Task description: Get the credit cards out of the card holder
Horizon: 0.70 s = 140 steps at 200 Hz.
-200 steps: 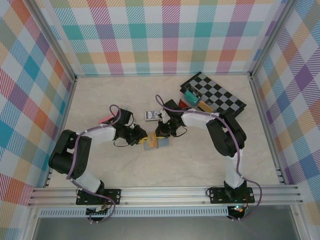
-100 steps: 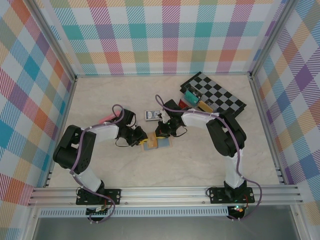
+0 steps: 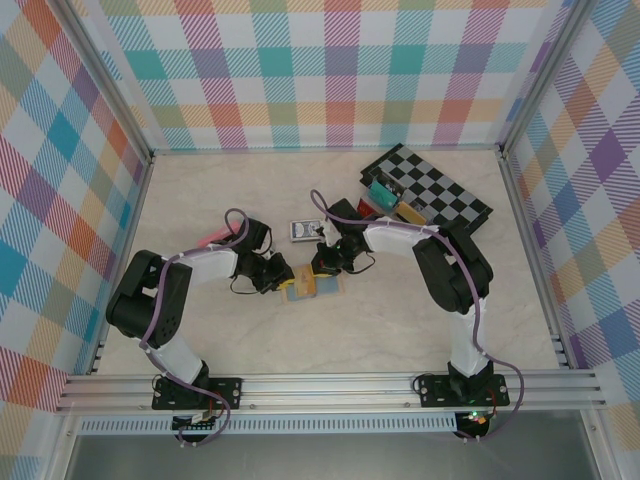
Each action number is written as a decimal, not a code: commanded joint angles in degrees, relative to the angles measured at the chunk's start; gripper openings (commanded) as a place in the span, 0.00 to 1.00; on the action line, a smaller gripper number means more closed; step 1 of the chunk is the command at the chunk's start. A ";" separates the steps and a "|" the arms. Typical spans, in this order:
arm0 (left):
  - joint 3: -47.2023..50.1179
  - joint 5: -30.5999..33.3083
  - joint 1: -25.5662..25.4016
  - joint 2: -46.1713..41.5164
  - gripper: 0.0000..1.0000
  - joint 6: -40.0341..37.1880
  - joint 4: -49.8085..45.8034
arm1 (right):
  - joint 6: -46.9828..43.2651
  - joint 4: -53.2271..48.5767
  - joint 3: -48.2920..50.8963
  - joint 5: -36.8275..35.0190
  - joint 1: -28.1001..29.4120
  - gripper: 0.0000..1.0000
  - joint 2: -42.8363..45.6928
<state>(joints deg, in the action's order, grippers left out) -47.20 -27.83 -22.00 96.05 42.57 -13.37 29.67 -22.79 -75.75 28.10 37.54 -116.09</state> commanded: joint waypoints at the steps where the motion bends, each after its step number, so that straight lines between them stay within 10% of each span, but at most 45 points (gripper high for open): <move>1: 1.07 2.50 -0.24 1.07 0.13 -1.12 -4.27 | -1.63 -1.28 0.42 0.37 -0.41 0.00 1.35; 140: -3.56 -0.74 -2.07 -0.57 0.10 -1.49 -2.10 | -0.46 1.61 1.88 3.21 -0.98 0.12 -0.01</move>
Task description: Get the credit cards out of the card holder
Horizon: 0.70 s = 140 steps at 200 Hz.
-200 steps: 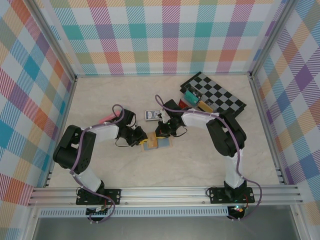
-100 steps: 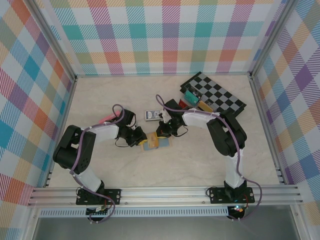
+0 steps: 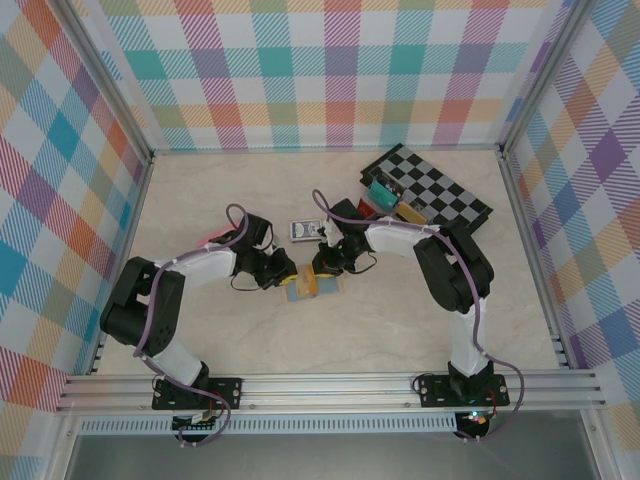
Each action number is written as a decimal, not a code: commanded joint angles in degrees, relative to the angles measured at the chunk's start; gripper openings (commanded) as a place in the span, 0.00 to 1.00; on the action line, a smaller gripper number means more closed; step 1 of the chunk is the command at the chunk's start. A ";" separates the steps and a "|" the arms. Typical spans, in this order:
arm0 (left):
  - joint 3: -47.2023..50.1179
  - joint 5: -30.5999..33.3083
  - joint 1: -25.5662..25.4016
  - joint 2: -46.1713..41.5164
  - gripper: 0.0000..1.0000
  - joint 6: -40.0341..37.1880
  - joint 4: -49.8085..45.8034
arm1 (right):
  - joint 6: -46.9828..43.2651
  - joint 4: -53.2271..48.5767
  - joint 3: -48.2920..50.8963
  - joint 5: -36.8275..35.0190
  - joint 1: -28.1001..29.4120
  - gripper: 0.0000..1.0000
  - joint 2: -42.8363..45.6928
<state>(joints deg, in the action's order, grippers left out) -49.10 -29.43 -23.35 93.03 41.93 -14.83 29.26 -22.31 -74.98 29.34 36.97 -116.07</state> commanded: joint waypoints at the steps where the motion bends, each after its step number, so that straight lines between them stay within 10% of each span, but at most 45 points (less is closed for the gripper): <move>1: -1.64 0.95 -0.68 2.52 0.10 -0.83 -1.56 | -0.06 1.12 1.14 2.00 -0.41 0.12 -0.08; 140: 0.84 4.64 -0.67 6.11 0.06 -1.36 -4.15 | 0.19 1.01 -0.49 6.18 -0.37 0.25 -3.13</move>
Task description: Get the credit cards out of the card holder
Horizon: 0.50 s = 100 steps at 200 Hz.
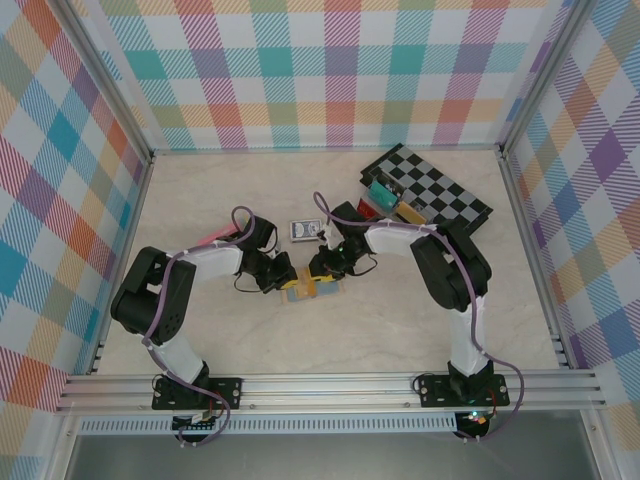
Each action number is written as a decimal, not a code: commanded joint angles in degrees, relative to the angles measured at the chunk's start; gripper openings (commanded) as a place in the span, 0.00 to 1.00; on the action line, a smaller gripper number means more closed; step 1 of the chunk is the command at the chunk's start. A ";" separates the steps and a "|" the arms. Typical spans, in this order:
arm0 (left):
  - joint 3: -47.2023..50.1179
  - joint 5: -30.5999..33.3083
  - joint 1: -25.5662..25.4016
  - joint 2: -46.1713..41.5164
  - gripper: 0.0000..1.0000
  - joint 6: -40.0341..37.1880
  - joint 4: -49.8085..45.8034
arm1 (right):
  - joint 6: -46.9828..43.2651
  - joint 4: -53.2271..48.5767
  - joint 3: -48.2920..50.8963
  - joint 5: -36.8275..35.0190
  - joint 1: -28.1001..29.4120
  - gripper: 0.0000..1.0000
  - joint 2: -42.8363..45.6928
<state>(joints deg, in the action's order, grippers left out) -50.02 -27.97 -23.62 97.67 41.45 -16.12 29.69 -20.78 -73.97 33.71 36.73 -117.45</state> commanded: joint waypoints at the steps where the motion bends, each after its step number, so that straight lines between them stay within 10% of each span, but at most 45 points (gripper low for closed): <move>1: 1.76 3.13 -0.44 1.47 0.06 -0.91 -2.86 | -0.25 -0.64 -1.51 1.80 -0.15 0.26 -1.79; 100: 2.04 2.75 -0.47 2.09 0.06 -0.52 -2.03 | -1.30 -0.85 -3.63 4.65 0.63 0.21 -4.53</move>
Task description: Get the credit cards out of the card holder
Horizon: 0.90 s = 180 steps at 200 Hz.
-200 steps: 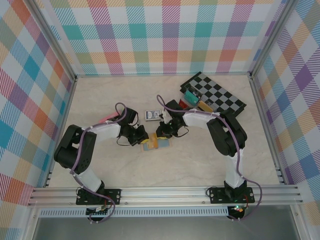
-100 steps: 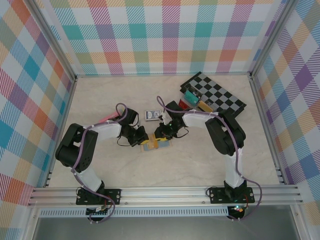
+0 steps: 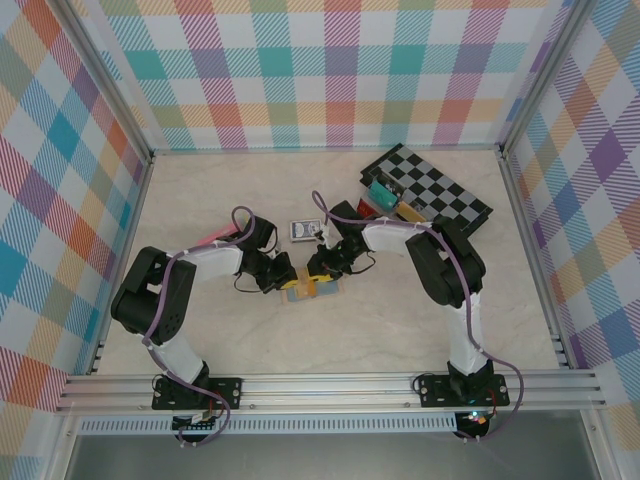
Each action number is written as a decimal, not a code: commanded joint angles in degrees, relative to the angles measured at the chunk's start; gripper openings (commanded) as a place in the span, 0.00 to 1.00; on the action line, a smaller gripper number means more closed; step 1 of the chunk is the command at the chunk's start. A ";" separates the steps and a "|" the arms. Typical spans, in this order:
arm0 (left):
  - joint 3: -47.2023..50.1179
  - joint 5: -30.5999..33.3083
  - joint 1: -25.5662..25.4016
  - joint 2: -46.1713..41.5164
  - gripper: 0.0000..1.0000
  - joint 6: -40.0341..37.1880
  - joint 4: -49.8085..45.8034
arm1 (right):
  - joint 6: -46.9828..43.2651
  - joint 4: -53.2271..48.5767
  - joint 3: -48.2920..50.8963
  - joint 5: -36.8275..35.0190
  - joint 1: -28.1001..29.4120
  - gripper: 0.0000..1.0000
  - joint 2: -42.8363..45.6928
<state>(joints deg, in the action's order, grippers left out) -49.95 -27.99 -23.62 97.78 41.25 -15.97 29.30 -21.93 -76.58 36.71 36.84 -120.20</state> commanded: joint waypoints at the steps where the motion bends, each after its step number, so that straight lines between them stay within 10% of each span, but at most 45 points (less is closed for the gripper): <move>1: 2.01 2.77 -0.47 1.98 0.06 -0.31 -2.21 | -0.95 0.31 -1.03 1.68 0.56 0.21 -1.78; 71: 2.09 2.59 -0.43 1.36 0.09 0.08 -2.05 | -1.15 1.32 -0.51 1.17 0.52 0.03 -1.00; 133: 1.95 2.10 -0.03 -2.09 0.44 1.63 -2.69 | -5.14 -1.37 2.18 -3.55 -0.76 0.00 5.59; 180: 2.59 -1.85 0.65 -3.30 0.50 3.35 2.16 | -6.71 -1.86 4.96 -2.40 -2.77 0.00 10.49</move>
<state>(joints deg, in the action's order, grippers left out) -49.43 -28.69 -23.49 95.81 43.05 -14.79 24.91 -22.57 -73.34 34.06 35.29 -113.21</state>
